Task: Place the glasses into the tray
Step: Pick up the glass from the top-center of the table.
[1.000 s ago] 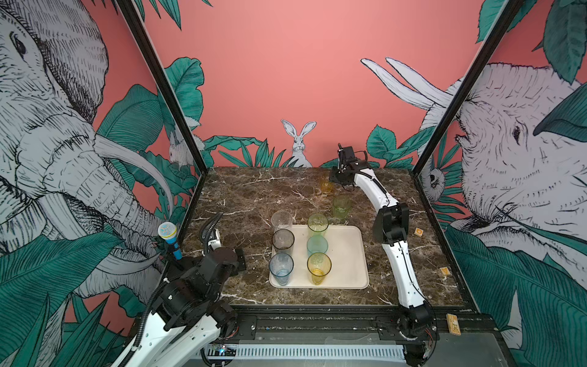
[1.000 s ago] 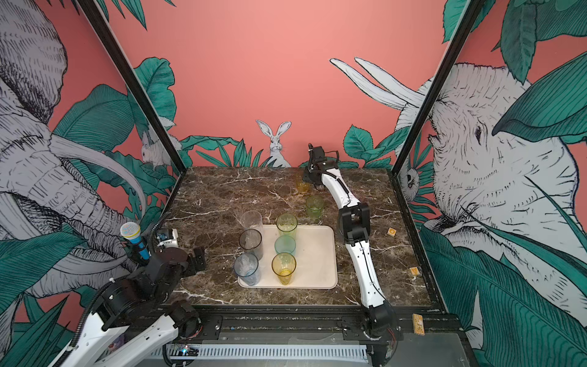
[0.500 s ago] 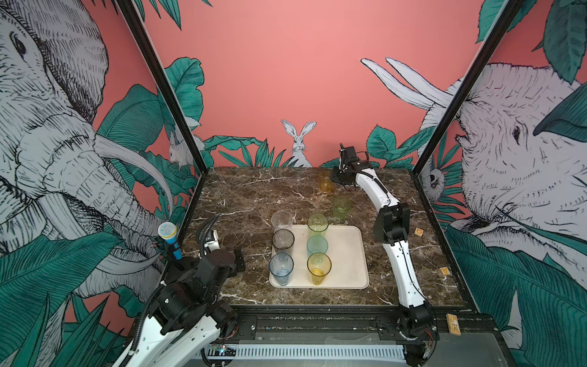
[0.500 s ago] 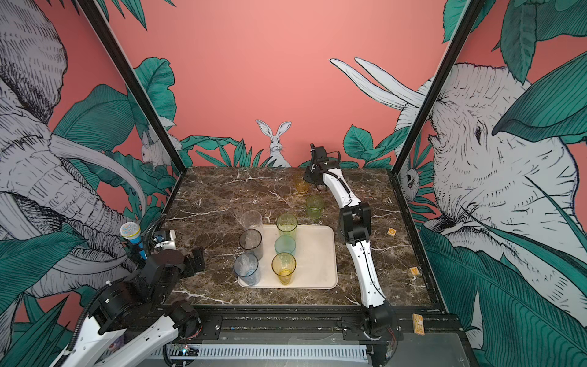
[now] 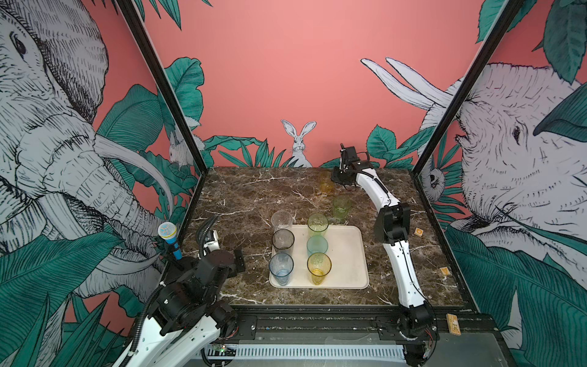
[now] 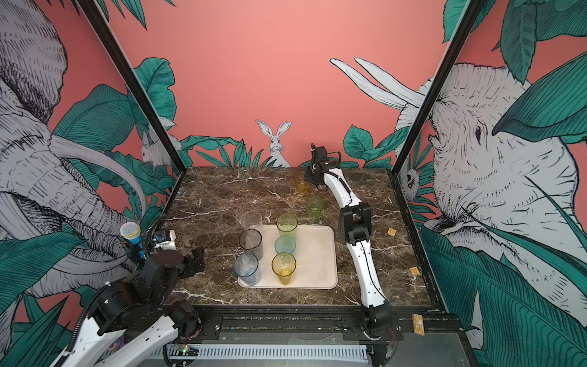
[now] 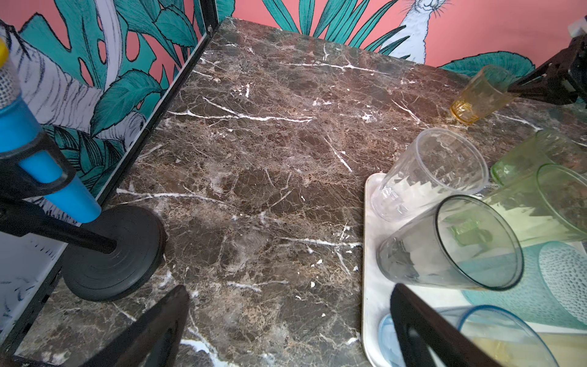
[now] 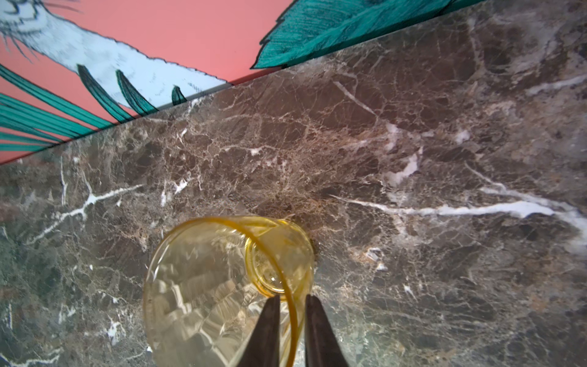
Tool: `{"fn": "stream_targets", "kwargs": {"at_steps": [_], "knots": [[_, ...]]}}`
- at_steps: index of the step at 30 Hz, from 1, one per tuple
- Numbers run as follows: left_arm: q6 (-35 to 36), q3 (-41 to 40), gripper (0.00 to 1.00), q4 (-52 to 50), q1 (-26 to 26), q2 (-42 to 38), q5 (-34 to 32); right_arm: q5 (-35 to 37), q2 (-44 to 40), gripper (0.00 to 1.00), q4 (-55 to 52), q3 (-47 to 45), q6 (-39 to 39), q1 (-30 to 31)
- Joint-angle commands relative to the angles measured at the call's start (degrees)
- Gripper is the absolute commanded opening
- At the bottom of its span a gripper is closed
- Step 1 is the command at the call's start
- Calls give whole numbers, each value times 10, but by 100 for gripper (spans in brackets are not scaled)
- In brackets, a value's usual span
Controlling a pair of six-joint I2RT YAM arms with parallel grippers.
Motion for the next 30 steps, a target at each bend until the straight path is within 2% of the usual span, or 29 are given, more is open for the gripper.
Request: {"fn": "stream_targets", "kwargs": {"at_steps": [1, 14, 30], "knots": [[-11, -9, 99, -4, 2, -5, 0, -5, 4, 14, -9, -10, 1, -3], [-11, -8, 99, -4, 2, -2, 2, -15, -40, 0, -16, -34, -11, -6], [-6, -8, 99, -1, 2, -2, 2, -2, -194, 0, -85, -63, -69, -6]]}}
